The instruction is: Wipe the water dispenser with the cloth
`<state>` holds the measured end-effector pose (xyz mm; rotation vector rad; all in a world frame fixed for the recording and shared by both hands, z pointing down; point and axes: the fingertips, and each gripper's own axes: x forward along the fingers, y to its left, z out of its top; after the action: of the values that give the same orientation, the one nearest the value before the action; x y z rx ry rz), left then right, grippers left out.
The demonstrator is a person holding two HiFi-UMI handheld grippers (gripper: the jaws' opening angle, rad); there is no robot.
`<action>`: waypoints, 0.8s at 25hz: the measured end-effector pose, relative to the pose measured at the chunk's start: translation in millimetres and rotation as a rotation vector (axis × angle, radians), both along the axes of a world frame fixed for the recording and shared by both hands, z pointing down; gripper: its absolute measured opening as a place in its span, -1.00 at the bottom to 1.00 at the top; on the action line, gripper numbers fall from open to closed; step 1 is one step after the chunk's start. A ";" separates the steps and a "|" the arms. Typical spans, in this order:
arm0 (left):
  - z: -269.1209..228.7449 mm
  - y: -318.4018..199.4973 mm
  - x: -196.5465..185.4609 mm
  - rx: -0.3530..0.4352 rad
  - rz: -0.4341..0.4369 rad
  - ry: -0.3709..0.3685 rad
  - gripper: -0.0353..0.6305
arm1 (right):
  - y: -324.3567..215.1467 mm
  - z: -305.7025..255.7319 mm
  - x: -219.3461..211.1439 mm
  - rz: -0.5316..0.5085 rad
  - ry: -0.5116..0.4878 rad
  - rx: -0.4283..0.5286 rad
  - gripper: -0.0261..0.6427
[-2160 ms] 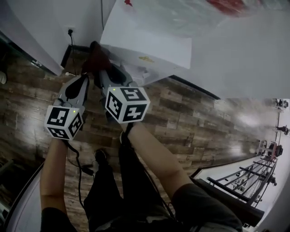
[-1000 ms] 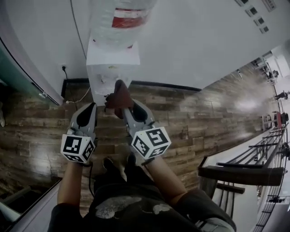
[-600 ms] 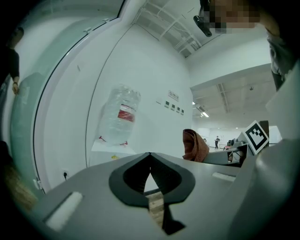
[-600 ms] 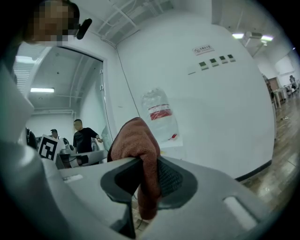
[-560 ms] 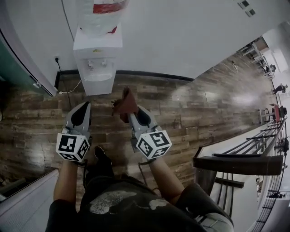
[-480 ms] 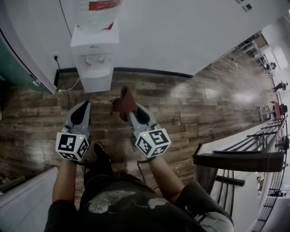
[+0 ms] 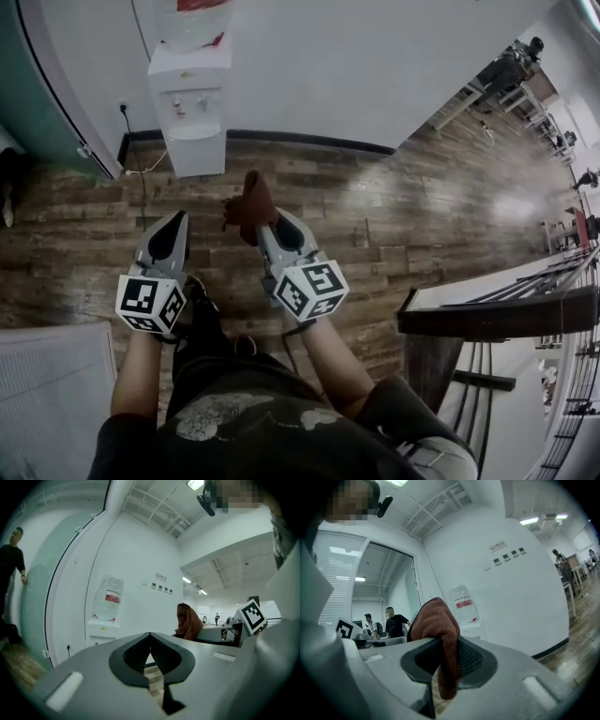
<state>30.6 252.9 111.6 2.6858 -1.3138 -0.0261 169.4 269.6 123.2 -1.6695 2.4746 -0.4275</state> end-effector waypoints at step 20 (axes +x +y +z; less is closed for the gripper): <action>13.7 123.5 -7.7 -0.091 -0.029 0.050 -0.84 | 102.5 25.1 -6.5 -0.004 -0.022 -0.041 -0.73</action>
<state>22.9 376.4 125.3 2.5732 -1.3068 -0.0355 162.9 372.1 148.2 -1.6650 2.4704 -0.4973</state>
